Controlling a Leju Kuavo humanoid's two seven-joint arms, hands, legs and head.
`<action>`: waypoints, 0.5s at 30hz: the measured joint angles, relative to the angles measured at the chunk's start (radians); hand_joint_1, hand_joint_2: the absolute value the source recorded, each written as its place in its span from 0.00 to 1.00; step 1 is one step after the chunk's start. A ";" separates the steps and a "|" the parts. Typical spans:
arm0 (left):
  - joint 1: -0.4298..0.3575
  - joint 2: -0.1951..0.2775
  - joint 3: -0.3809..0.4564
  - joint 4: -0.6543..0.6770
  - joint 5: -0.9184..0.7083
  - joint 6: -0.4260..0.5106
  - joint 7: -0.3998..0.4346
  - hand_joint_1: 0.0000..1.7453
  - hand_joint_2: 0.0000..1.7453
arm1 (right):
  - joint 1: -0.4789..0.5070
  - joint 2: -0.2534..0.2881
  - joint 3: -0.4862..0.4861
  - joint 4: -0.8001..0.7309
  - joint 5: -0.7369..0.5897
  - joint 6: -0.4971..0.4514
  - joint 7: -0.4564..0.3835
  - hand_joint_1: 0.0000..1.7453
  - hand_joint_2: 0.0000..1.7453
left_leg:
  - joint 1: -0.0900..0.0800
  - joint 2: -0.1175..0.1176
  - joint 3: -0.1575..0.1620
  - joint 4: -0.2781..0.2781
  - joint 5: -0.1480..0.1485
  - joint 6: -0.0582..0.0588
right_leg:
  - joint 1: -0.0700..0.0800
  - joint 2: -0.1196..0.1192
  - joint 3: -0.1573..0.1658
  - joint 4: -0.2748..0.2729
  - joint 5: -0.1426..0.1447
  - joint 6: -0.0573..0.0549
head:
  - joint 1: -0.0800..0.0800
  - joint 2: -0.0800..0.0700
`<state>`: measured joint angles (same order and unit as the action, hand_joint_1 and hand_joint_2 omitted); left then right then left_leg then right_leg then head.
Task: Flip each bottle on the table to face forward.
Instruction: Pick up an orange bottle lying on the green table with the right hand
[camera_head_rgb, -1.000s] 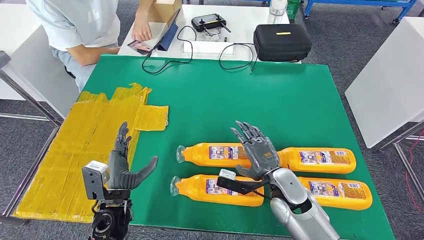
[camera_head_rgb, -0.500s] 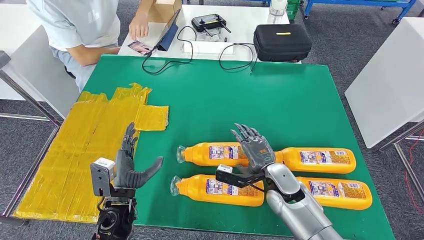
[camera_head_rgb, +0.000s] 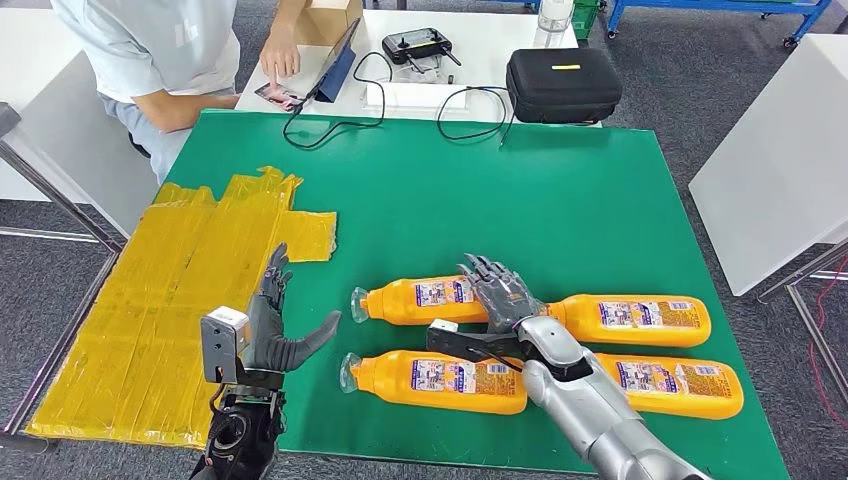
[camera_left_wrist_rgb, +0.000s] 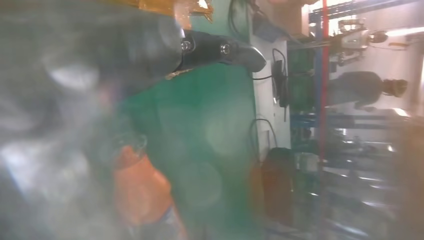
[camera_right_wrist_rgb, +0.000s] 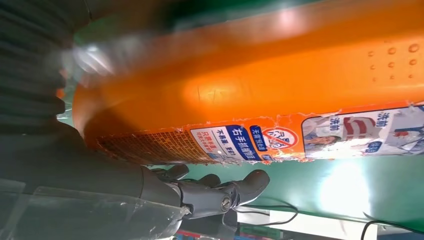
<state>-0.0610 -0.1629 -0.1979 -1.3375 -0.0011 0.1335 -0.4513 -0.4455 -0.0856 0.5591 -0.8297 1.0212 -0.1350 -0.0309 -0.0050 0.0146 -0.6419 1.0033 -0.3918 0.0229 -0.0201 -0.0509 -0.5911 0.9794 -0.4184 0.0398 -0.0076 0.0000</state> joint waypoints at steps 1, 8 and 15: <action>-0.001 0.000 -0.001 0.003 0.000 0.000 0.000 0.00 1.00 | -0.004 0.002 0.000 0.008 0.000 0.000 0.000 0.57 1.00 | 0.000 0.000 0.000 0.000 0.000 0.000 | 0.000 0.000 0.000 0.000 0.000 0.000 | 0.000 0.000; -0.009 0.000 -0.012 0.016 0.008 0.004 0.000 0.00 1.00 | -0.029 0.026 0.004 0.071 -0.007 -0.037 -0.003 0.99 1.00 | 0.000 0.000 0.002 0.000 0.000 0.000 | 0.000 0.000 0.003 0.000 0.000 0.000 | 0.000 0.000; -0.012 0.000 -0.016 0.024 0.012 0.010 0.000 0.00 1.00 | -0.038 0.037 0.007 0.095 -0.020 -0.073 -0.003 1.00 1.00 | 0.000 0.000 0.003 0.000 0.000 0.000 | 0.000 0.000 0.003 0.000 0.000 0.000 | 0.000 0.000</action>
<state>-0.0734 -0.1629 -0.2139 -1.3140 0.0106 0.1437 -0.4513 -0.4836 -0.0482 0.5657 -0.7348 1.0009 -0.2084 -0.0340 -0.0050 0.0145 -0.6390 1.0034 -0.3916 0.0230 -0.0203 -0.0511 -0.5880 0.9794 -0.4182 0.0398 -0.0076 0.0000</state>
